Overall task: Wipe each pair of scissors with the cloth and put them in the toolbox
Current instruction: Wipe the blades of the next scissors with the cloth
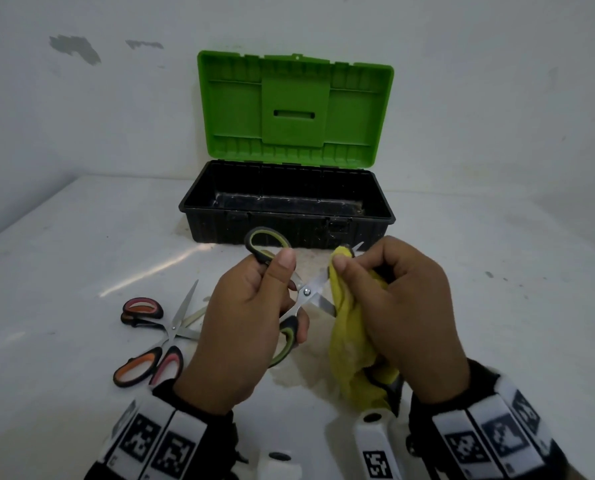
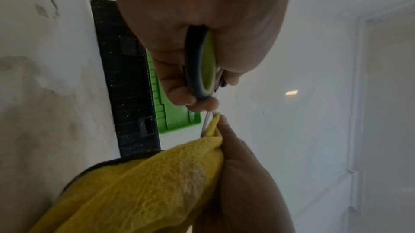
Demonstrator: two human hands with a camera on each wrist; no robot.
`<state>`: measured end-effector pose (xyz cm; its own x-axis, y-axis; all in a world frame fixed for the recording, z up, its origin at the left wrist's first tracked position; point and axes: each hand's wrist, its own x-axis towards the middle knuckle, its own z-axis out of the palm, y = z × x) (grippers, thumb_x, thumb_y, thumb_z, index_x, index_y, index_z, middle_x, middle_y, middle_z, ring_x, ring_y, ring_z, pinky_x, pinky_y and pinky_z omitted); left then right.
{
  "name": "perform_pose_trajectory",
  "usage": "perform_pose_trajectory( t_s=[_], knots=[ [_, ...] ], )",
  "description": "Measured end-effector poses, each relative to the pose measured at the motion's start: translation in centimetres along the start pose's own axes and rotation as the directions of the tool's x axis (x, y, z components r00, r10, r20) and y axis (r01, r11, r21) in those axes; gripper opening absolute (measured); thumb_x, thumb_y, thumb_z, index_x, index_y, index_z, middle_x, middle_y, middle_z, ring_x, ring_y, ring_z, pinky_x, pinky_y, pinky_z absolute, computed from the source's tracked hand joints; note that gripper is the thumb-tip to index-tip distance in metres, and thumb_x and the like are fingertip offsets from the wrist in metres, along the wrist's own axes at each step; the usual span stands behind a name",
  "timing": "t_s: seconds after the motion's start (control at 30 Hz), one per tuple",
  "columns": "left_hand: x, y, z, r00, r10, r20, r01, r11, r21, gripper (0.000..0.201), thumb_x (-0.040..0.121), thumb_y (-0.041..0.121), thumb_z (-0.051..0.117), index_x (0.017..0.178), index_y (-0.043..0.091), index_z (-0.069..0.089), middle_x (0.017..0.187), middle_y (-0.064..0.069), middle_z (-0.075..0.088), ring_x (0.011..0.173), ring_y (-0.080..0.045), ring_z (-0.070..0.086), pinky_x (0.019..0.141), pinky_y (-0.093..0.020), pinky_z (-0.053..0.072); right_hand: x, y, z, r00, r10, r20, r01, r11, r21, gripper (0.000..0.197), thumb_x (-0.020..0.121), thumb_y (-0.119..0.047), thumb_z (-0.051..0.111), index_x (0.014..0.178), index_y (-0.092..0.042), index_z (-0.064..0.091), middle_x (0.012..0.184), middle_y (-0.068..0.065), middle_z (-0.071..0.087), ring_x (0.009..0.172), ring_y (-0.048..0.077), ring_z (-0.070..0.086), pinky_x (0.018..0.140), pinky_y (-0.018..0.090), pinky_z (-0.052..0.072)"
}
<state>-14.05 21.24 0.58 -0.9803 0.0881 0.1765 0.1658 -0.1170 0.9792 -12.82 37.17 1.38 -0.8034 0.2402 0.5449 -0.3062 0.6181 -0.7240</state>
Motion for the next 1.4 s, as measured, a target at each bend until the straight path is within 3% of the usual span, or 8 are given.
perform_pose_trajectory(
  t_s=[0.13, 0.27, 0.43, 0.77, 0.87, 1.07, 1.2, 1.4],
  knots=[
    [0.0, 0.0, -0.4, 0.999, 0.024, 0.022, -0.023, 0.999, -0.033, 0.051, 0.092, 0.04, 0.049, 0.081, -0.01, 0.048, 0.055, -0.024, 0.024, 0.043, -0.044, 0.039, 0.043, -0.03, 0.046, -0.8, -0.7, 0.2, 0.994, -0.044, 0.098, 0.041, 0.999, 0.027, 0.02, 0.082, -0.031, 0.076, 0.069, -0.021, 0.064, 0.065, -0.011, 0.06, 0.068, 0.009, 0.057, 0.058, 0.008, 0.04],
    [0.0, -0.3, -0.4, 0.999, 0.035, 0.038, -0.031, 0.995, -0.099, 0.053, 0.091, 0.039, 0.05, 0.081, -0.013, 0.046, 0.05, -0.013, 0.021, 0.041, -0.026, 0.035, 0.045, -0.032, 0.047, 0.3, 0.0, -0.3, 0.999, 0.0, -0.046, 0.002, 0.999, 0.051, 0.023, 0.083, -0.029, 0.076, 0.067, -0.02, 0.063, 0.065, -0.008, 0.062, 0.064, 0.008, 0.057, 0.055, 0.009, 0.04],
    [-0.1, -0.1, -0.4, 0.998, 0.038, 0.042, -0.034, 0.995, -0.092, 0.053, 0.091, 0.039, 0.048, 0.082, -0.013, 0.046, 0.054, -0.032, 0.026, 0.041, -0.034, 0.045, 0.043, -0.03, 0.045, -0.7, -1.0, -0.1, 0.998, -0.031, 0.048, 0.03, 0.999, 0.034, 0.023, 0.083, -0.03, 0.076, 0.067, -0.021, 0.063, 0.063, -0.009, 0.061, 0.065, 0.009, 0.057, 0.057, 0.008, 0.04],
    [0.0, 0.1, -0.4, 0.999, 0.021, 0.029, -0.017, 0.994, -0.111, 0.052, 0.095, 0.037, 0.048, 0.08, -0.013, 0.045, 0.054, -0.025, 0.019, 0.043, -0.046, 0.036, 0.044, -0.03, 0.044, -0.2, -0.6, -0.1, 1.0, 0.008, 0.008, -0.008, 0.998, 0.063, 0.023, 0.083, -0.029, 0.076, 0.066, -0.021, 0.062, 0.065, -0.006, 0.062, 0.063, 0.011, 0.058, 0.055, 0.011, 0.041],
    [-0.1, 0.3, -0.3, 1.0, 0.003, 0.03, -0.001, 0.995, -0.098, 0.047, 0.097, 0.034, 0.047, 0.063, 0.003, 0.045, 0.054, -0.015, 0.016, 0.045, -0.05, 0.033, 0.044, -0.028, 0.044, 1.1, 0.4, -0.5, 0.998, 0.052, -0.043, -0.048, 0.996, 0.073, 0.026, 0.083, -0.032, 0.076, 0.065, -0.018, 0.063, 0.064, -0.001, 0.064, 0.06, 0.01, 0.057, 0.053, 0.011, 0.04],
    [-0.3, 0.7, -0.2, 1.0, 0.005, 0.018, -0.003, 0.996, -0.09, 0.052, 0.092, 0.041, 0.049, 0.079, -0.009, 0.044, 0.051, -0.006, 0.024, 0.041, -0.027, 0.048, 0.045, -0.031, 0.045, 3.3, 1.3, -2.7, 0.977, 0.139, -0.159, -0.123, 0.987, 0.102, 0.03, 0.085, -0.036, 0.073, 0.066, -0.015, 0.063, 0.062, 0.0, 0.064, 0.054, 0.006, 0.054, 0.051, 0.016, 0.042],
    [-0.2, 1.0, -0.2, 0.999, 0.019, -0.044, -0.02, 0.999, -0.028, 0.043, 0.095, 0.04, 0.049, 0.072, 0.004, 0.045, 0.053, -0.007, 0.027, 0.042, -0.027, 0.052, 0.045, -0.031, 0.047, 2.8, 0.0, -3.6, 0.987, 0.121, -0.11, -0.105, 0.984, 0.144, 0.023, 0.085, -0.036, 0.073, 0.071, -0.019, 0.066, 0.067, 0.002, 0.069, 0.063, 0.021, 0.068, 0.057, 0.035, 0.056],
    [-0.2, 0.7, 0.4, 0.998, -0.058, -0.036, 0.058, 0.998, -0.008, 0.051, 0.099, 0.042, 0.046, 0.087, -0.008, 0.045, 0.064, -0.025, 0.034, 0.045, -0.028, 0.056, 0.046, -0.032, 0.046, 1.0, -0.8, -1.2, 0.984, -0.159, -0.078, 0.155, 0.987, -0.053, 0.013, 0.083, -0.024, 0.077, 0.075, -0.024, 0.067, 0.072, -0.011, 0.065, 0.07, 0.003, 0.059, 0.063, 0.008, 0.041]
  ],
)
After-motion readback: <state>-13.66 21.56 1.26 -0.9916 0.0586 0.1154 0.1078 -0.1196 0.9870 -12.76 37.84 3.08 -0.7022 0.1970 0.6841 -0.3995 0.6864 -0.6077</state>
